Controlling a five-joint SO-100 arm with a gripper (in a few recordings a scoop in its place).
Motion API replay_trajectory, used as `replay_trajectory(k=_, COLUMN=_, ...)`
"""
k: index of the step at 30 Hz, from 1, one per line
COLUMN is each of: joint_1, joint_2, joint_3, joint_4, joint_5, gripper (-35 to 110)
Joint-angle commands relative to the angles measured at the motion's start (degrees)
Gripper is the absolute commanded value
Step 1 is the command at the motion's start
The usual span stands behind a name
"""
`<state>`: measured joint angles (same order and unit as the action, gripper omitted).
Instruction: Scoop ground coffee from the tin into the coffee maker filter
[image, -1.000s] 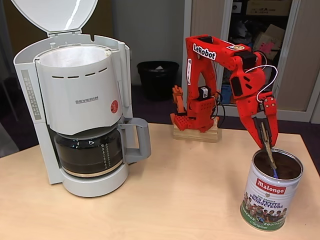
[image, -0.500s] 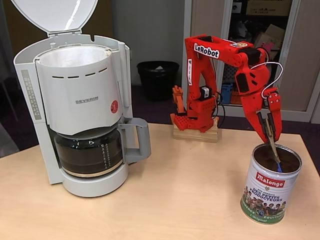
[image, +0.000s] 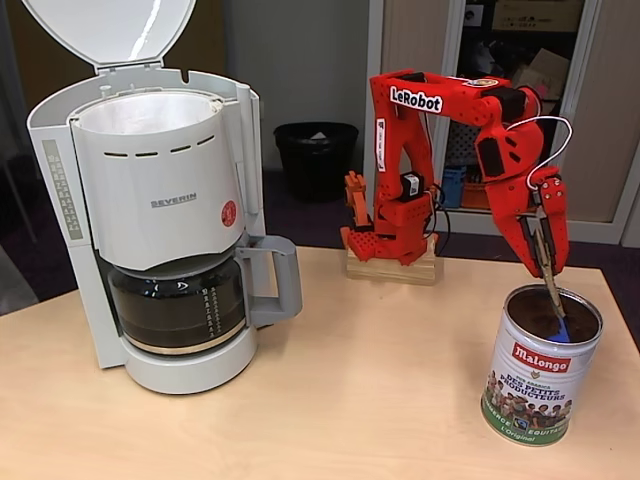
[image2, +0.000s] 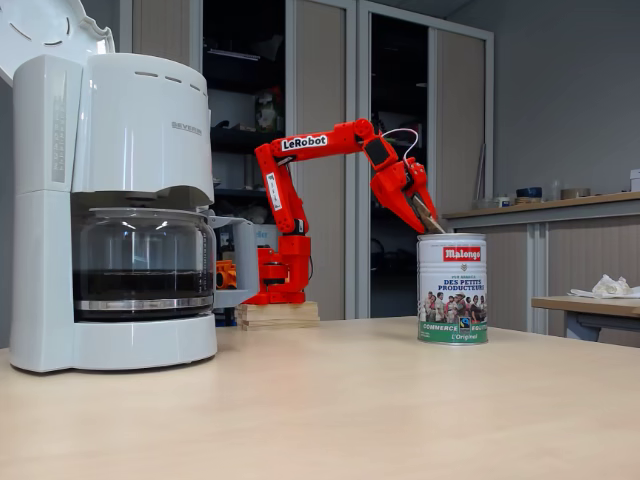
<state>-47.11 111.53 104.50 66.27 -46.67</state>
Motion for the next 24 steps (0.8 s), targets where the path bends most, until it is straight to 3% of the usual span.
replay_trajectory(k=1, joint_1=-0.5, joint_2=0.5, joint_3=-3.3, joint_4=1.3, joint_5=0.4, gripper=0)
replay_trajectory(k=16, joint_1=4.0, joint_2=9.1, joint_3=3.7, joint_4=-6.1, joint_5=17.8, gripper=0)
replay_trajectory(k=24, joint_1=3.8, joint_2=17.5, joint_3=13.1, joint_4=-7.7, joint_5=22.1, gripper=0)
